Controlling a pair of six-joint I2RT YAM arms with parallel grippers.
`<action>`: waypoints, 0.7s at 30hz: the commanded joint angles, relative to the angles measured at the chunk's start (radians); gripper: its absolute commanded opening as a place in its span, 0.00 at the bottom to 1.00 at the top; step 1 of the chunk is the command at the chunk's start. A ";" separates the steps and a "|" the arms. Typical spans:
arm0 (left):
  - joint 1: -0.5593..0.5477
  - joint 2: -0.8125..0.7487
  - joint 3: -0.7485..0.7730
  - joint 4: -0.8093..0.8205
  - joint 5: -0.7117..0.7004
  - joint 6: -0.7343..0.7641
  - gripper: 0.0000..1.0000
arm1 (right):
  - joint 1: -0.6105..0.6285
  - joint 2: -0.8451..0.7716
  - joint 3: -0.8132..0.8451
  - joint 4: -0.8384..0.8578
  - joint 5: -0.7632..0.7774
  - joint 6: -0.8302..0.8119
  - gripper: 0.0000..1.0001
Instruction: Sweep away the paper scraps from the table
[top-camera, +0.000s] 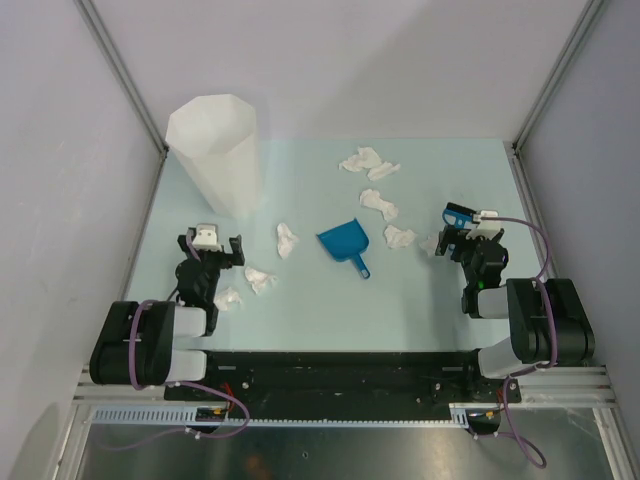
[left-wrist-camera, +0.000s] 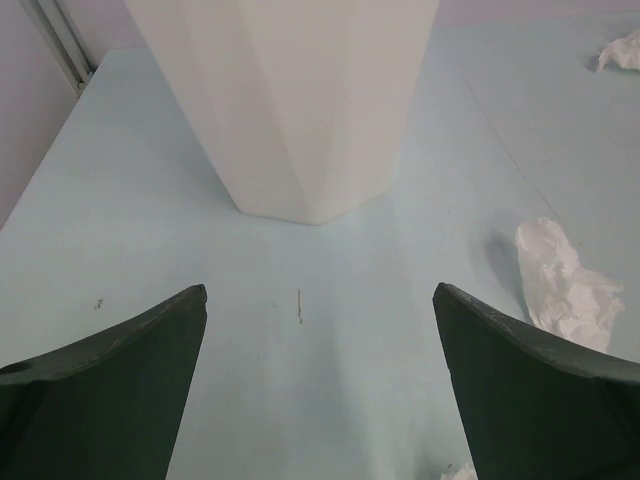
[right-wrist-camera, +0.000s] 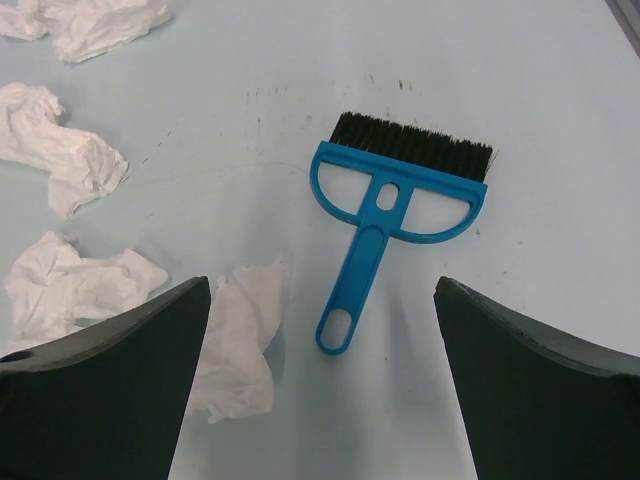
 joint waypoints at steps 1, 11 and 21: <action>0.002 -0.004 0.024 0.045 -0.008 -0.028 1.00 | -0.003 0.007 0.015 0.027 0.005 0.000 1.00; -0.002 -0.005 0.032 0.031 0.020 -0.011 1.00 | -0.054 -0.215 0.254 -0.570 -0.036 0.190 0.96; -0.005 -0.222 0.315 -0.652 0.341 0.070 0.96 | -0.026 -0.174 0.484 -1.057 0.080 0.342 0.70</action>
